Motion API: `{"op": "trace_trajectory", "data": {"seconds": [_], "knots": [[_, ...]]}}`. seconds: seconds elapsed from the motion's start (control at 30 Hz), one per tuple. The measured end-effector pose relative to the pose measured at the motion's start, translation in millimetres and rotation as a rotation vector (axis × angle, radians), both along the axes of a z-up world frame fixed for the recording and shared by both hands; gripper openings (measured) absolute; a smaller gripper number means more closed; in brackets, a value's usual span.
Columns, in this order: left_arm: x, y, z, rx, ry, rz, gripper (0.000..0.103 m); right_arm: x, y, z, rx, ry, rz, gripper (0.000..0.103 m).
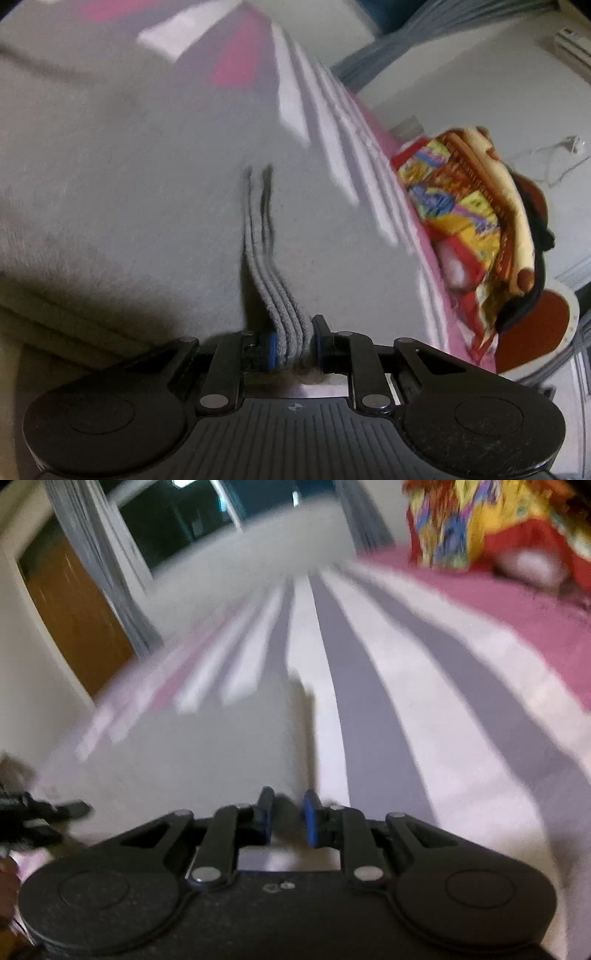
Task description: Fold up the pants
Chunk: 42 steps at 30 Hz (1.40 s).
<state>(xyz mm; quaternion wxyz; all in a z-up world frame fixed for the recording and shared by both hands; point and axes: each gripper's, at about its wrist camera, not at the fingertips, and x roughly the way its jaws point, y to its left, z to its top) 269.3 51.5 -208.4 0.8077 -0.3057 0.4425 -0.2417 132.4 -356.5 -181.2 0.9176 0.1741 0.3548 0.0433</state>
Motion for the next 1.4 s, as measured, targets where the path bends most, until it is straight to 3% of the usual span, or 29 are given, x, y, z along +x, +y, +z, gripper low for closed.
{"op": "trace_trajectory", "data": {"seconds": [0.17, 0.3, 0.43, 0.53, 0.63, 0.67, 0.7, 0.73, 0.77, 0.93, 1.0, 1.03, 1.1, 1.23, 1.3, 1.33, 1.37, 1.4], "knots": [[6, -11, 13, 0.081, -0.044, -0.055, 0.024, -3, 6, 16, -0.03, -0.081, -0.032, 0.018], [15, -9, 13, 0.047, -0.041, -0.041, 0.026, -5, 4, 16, -0.028, -0.076, -0.059, 0.022], [15, 2, 14, 0.029, -0.049, -0.038, 0.026, -30, -8, 19, 0.036, -0.099, -0.081, 0.024], [22, -3, 20, 0.096, -0.08, -0.048, 0.026, -30, -6, 21, 0.005, -0.105, -0.079, 0.022], [34, 1, 23, 0.108, -0.077, -0.027, 0.028, -8, -1, 35, -0.039, -0.141, -0.073, 0.021], [36, 3, 25, 0.119, -0.081, -0.016, 0.04, 3, 2, 39, -0.045, -0.153, -0.065, 0.021], [38, 6, 28, 0.126, -0.092, 0.001, 0.061, 13, 5, 43, -0.057, -0.156, -0.059, 0.021], [40, 10, 30, 0.124, -0.111, 0.015, 0.071, 26, 8, 46, -0.073, -0.153, -0.05, 0.021], [46, 9, 30, 0.129, -0.117, 0.023, 0.073, 38, 12, 48, -0.089, -0.147, -0.039, 0.021], [93, -15, 28, 0.176, -0.113, 0.013, 0.071, 107, 26, 28, -0.197, -0.043, -0.014, 0.019], [110, -16, 26, 0.173, -0.113, 0.027, 0.053, 124, 21, 14, -0.218, 0.017, -0.048, 0.024], [116, -14, 25, 0.153, -0.11, 0.036, 0.047, 124, 17, 12, -0.204, 0.017, -0.052, 0.023], [129, -7, 17, 0.141, -0.09, 0.037, 0.026, 118, 17, 15, -0.212, 0.005, -0.049, 0.023], [131, 6, 8, 0.101, -0.081, 0.017, 0.02, 88, 23, 21, -0.21, -0.064, -0.015, 0.019], [115, 16, 16, 0.12, -0.117, 0.031, 0.022, 85, 26, 5, -0.28, 0.002, 0.012, 0.02], [101, 26, 22, 0.14, -0.135, 0.055, 0.03, 82, 21, 6, -0.273, -0.013, 0.009, 0.021], [88, 37, 27, 0.161, -0.147, 0.082, 0.056, 76, 18, 9, -0.264, -0.016, -0.004, 0.022], [68, 52, 34, 0.191, -0.18, 0.122, 0.089, 70, 16, 14, -0.257, -0.024, -0.014, 0.023]]}}
